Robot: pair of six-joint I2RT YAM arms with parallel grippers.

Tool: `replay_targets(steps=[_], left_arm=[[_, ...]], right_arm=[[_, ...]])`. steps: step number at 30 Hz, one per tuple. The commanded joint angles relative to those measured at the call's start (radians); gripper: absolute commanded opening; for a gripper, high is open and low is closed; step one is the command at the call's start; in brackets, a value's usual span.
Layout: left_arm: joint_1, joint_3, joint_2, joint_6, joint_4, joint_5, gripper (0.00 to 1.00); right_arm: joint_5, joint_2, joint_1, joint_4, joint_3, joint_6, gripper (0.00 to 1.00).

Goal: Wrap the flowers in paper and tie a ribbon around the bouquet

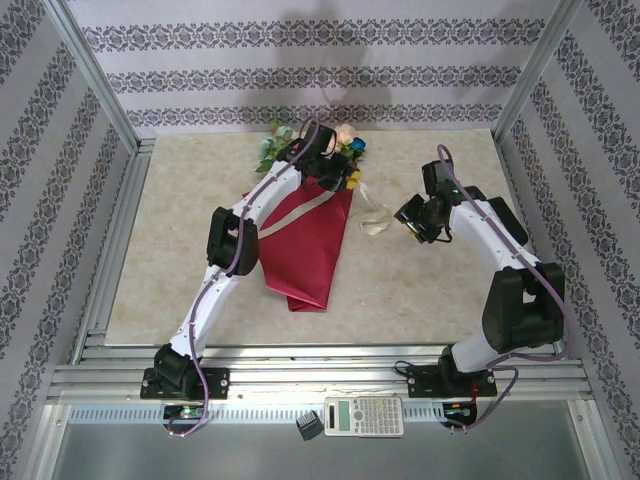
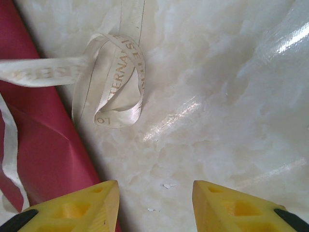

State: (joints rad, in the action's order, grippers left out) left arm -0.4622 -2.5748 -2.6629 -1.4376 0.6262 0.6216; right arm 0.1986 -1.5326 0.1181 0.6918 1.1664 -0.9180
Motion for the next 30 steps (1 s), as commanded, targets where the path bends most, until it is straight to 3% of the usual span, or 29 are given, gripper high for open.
replay_targets(steps=[1, 4, 6, 10, 12, 16, 19, 22, 30], left_arm=[[0.016, -0.022, 0.044, 0.164, 0.063, 0.009, 0.52], [0.027, -0.021, 0.134, 0.19, 0.106, -0.016, 0.78], [0.038, 0.001, 0.198, 0.199, 0.157, -0.023, 0.9], [0.06, 0.126, 0.343, 0.238, 0.334, -0.063, 0.87], [0.075, 0.289, 0.437, 0.228, 0.386, -0.084, 0.84], [0.132, 0.854, 0.711, -0.001, 0.078, -0.089, 0.73], [0.189, 1.132, 0.83, -0.158, -0.096, -0.114, 0.66], [0.23, 1.208, 0.853, -0.174, -0.118, -0.131, 0.68], [0.247, 1.182, 0.813, -0.155, -0.072, -0.167, 0.7]], right_arm=[[0.016, -0.005, -0.037, 0.008, 0.007, 0.019, 0.46], [0.035, -0.043, -0.09, 0.006, 0.026, 0.026, 0.47], [0.038, -0.092, -0.121, 0.01, 0.064, 0.038, 0.47], [-0.023, -0.232, -0.146, 0.052, 0.219, 0.077, 0.47], [-0.041, -0.326, -0.144, 0.083, 0.311, 0.08, 0.47], [-0.051, -0.49, -0.127, 0.115, 0.478, 0.063, 0.46], [-0.065, -0.599, -0.096, 0.164, 0.601, 0.051, 0.46], [-0.097, -0.682, -0.064, 0.223, 0.681, 0.03, 0.44], [-0.145, -0.798, -0.022, 0.267, 0.748, -0.037, 0.38]])
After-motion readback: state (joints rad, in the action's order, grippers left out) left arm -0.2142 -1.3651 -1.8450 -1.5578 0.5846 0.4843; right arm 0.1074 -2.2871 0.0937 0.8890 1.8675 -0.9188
